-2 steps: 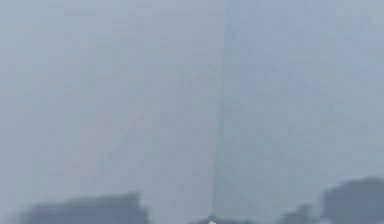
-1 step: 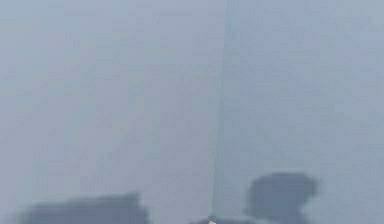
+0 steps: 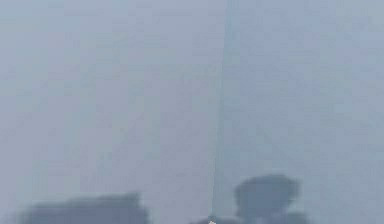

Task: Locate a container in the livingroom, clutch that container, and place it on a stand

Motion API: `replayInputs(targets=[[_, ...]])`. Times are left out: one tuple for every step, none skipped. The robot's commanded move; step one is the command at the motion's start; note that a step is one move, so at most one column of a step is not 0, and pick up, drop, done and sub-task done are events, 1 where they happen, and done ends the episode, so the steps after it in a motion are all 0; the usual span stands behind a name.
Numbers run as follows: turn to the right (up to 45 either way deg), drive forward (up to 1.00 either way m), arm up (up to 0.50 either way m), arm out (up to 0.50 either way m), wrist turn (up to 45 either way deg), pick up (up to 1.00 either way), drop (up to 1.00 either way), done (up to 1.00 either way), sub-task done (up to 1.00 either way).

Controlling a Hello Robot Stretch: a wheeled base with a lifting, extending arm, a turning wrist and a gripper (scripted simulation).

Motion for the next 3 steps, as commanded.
replayInputs(targets=[[0.0,0.00,0.00,-0.44,0.0,0.00,0.00,0.00,0.00],[-45.0,0.00,0.00,0.00,0.0,0.00,0.00,0.00,0.00],[-45.0,0.00,0.00,0.00,0.0,0.00,0.00,0.00,0.00]])
